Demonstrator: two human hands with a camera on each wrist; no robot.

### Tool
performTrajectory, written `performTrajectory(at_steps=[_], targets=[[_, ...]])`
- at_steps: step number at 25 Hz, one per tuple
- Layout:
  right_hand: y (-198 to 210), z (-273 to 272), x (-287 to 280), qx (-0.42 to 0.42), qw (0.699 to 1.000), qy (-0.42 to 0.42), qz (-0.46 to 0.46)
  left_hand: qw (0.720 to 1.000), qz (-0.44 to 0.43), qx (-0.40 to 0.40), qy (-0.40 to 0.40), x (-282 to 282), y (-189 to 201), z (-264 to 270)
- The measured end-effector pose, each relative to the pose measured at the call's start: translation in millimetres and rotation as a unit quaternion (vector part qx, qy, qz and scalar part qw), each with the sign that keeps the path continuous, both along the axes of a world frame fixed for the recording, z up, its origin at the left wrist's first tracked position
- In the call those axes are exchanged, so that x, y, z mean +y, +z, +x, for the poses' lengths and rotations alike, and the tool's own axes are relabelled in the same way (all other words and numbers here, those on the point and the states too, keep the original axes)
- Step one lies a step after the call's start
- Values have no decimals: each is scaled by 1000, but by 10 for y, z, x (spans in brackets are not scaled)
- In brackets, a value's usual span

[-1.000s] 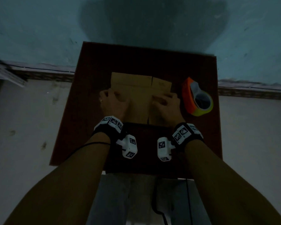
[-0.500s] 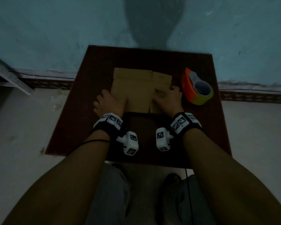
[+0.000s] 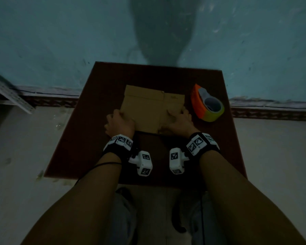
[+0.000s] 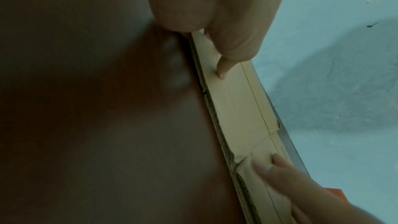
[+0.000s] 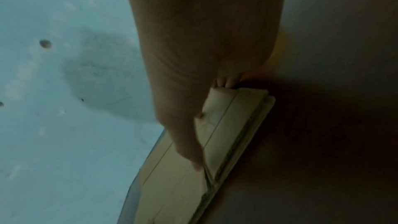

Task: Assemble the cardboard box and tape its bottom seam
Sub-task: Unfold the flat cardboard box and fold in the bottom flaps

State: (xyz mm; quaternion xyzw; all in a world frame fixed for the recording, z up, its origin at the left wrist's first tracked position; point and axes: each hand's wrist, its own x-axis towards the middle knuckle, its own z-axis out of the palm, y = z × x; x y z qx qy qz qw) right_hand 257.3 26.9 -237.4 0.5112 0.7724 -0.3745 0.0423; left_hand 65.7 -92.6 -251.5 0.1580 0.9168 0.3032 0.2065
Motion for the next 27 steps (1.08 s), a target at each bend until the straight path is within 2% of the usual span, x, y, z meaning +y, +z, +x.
performTrajectory(at_steps=[4,8,10,12,15,22,25,27], targets=[[-93,-3,63,-8,1000,-5,15,999,29,1,39,122,-8,14],[-66,-41,43,-3,1000,-8,13,997,72,-7,40,192,32,-95],[-39,-127,48,12,1000,-25,-15,987,149,-31,47,212,77,-174],[15,-264,31,88,994,-50,-31,964,245,-71,75,238,168,-228],[78,-316,48,214,973,-83,-2,930,334,-115,103,299,366,-268],[369,-230,48,326,938,-103,64,908,387,-150,65,407,635,-240],[425,-261,34,398,897,-177,77,888,424,-174,45,374,721,-241],[533,-294,-17,440,861,-247,66,885,439,-157,22,338,750,-209]])
